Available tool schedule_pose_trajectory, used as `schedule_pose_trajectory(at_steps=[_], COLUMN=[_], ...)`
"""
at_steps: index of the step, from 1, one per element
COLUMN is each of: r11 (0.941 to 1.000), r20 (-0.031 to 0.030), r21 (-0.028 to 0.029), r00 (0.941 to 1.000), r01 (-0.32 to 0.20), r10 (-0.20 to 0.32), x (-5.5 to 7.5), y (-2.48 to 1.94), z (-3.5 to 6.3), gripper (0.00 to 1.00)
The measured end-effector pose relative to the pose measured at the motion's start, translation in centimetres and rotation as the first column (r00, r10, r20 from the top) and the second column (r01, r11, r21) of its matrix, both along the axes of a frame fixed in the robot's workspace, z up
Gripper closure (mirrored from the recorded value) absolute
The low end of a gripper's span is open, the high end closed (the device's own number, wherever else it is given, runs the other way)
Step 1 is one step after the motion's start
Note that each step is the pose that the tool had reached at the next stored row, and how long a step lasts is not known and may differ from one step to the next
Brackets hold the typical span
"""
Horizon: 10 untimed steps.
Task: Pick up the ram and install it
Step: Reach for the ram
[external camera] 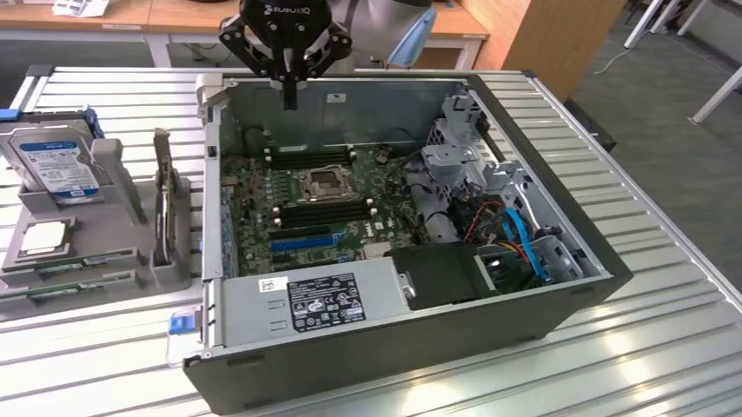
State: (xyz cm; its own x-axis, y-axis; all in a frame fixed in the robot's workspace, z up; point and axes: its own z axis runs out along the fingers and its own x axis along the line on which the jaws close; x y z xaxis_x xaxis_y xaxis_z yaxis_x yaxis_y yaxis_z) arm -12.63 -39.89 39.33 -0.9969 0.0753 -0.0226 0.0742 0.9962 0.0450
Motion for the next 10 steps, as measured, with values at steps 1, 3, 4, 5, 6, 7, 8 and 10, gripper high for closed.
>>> schedule_pose_trajectory(at_steps=[1, 3, 4, 5, 6, 7, 8, 10], r11=[1.0, 1.0, 1.0, 1.0, 1.0, 1.0, 1.0, 1.0], r20=[-0.0002, -0.0007, -0.0011, -0.0015, -0.0019, -0.0022, -0.0025, -0.0029], r21=[0.0, 0.0001, 0.0001, 0.0001, 0.0, 0.0, 0.0, 0.0], r00=[1.0, 1.0, 1.0, 1.0, 1.0, 1.0, 1.0, 1.0], r01=[0.0, 0.0, 0.0, 0.0, 0.0, 0.0, 0.0, 0.0], r10=[0.0, 0.0, 0.0, 0.0, 0.0, 0.0, 0.0, 0.0], x=[-0.1, -0.4, -0.5, -0.6, -0.8, -0.9, -1.1, -1.4], y=[0.0, 0.0, 0.0, 0.0, 0.0, 0.0, 0.0, 0.0], z=[0.0, -0.01, -0.01, -0.01, -0.01, -0.01, -0.01, -0.01], gripper=[0.9, 0.9, 0.9, 0.9, 0.9, 0.9, 0.9, 0.9])
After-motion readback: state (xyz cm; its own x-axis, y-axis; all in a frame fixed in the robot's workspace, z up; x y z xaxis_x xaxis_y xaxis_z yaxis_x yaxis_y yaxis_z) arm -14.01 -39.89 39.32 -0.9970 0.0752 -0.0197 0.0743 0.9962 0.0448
